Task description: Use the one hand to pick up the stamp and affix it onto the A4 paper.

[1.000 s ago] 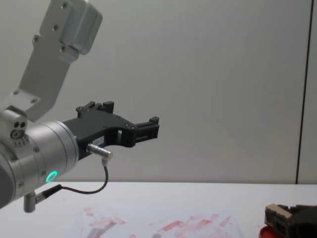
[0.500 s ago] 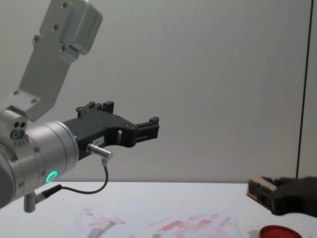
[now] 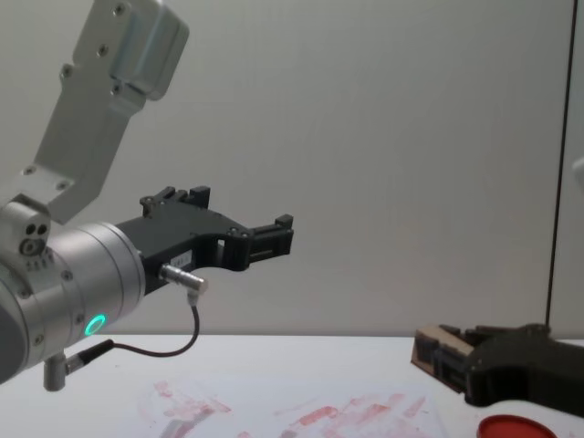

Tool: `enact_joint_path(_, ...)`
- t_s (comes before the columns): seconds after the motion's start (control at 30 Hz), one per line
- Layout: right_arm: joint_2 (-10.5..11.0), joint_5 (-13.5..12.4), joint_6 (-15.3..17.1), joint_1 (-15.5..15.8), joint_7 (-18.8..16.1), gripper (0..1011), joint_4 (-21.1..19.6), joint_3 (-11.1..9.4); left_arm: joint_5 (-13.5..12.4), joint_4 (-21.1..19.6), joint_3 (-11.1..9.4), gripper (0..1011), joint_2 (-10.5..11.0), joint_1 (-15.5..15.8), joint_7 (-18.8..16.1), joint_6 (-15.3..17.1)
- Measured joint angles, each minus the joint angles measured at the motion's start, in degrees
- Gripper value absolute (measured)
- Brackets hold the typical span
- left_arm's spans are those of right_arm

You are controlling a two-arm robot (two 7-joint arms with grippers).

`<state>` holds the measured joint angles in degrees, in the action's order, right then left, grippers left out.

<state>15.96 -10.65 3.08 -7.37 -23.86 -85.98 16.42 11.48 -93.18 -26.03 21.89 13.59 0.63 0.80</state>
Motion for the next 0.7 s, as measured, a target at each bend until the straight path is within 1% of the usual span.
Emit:
enact_joint_path(0.4, 0.44, 0.88, 0.51, 1.8, -0.88, 218, -0.73, 1.07, 0.0, 0.0, 0.0, 1002, 0.0, 0.0, 0.0, 0.0)
enact_joint_path(0.7, 0.67, 1.79, 0.67, 2.59, -1.06, 218, 0.19, 1.59, 0.0, 0.0, 0.0, 1003, 0.0, 0.0, 0.0, 0.0)
